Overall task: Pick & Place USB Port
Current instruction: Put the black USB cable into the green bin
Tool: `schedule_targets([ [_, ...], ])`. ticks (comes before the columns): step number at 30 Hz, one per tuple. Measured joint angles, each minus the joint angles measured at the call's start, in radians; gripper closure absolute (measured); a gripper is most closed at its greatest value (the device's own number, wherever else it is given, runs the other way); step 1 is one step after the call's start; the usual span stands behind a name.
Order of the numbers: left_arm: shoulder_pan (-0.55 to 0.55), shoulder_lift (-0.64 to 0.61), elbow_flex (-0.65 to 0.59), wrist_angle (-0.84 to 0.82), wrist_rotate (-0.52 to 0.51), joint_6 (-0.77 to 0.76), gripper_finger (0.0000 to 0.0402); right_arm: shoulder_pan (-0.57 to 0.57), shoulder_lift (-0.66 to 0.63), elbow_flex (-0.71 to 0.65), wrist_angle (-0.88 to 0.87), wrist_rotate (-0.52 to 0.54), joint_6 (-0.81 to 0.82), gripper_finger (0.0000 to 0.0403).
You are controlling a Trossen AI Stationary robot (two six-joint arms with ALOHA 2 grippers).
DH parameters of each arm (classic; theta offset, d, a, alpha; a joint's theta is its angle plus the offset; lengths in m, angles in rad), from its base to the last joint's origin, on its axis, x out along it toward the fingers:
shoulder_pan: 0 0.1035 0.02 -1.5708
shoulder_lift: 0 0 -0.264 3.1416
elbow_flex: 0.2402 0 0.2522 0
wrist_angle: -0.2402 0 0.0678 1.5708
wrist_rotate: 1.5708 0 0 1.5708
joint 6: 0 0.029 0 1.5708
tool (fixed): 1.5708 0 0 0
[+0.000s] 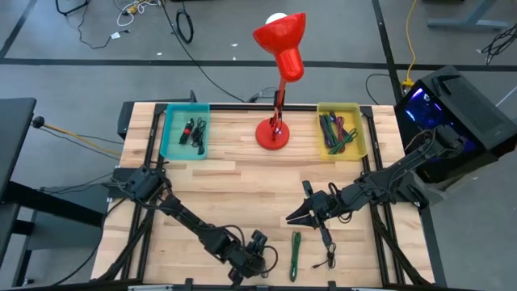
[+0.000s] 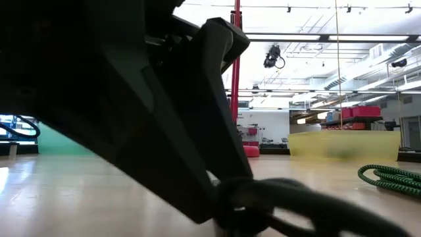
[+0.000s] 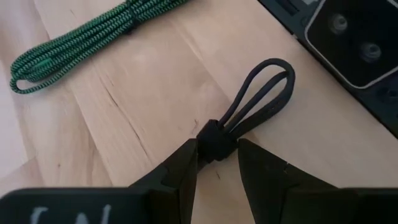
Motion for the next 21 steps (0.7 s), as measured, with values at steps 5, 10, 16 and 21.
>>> schedule_targets([
  [5,0.003,0.001,0.000,0.016,-0.019,0.013,0.0280,0.000,0.000,0.000,0.000,0.000,0.000,0.0355],
  [10,0.009,0.001,0.000,0.024,-0.020,0.014,0.0281,0.000,0.000,0.000,0.000,0.000,-0.001,0.0355],
  [16,0.033,0.010,0.000,0.049,0.014,0.017,0.0281,0.000,0.000,0.000,0.000,0.000,-0.001,0.0355],
  [21,0.070,0.054,0.003,0.088,0.094,-0.006,0.0281,0.000,0.000,0.000,0.001,0.000,-0.001,0.0355],
])
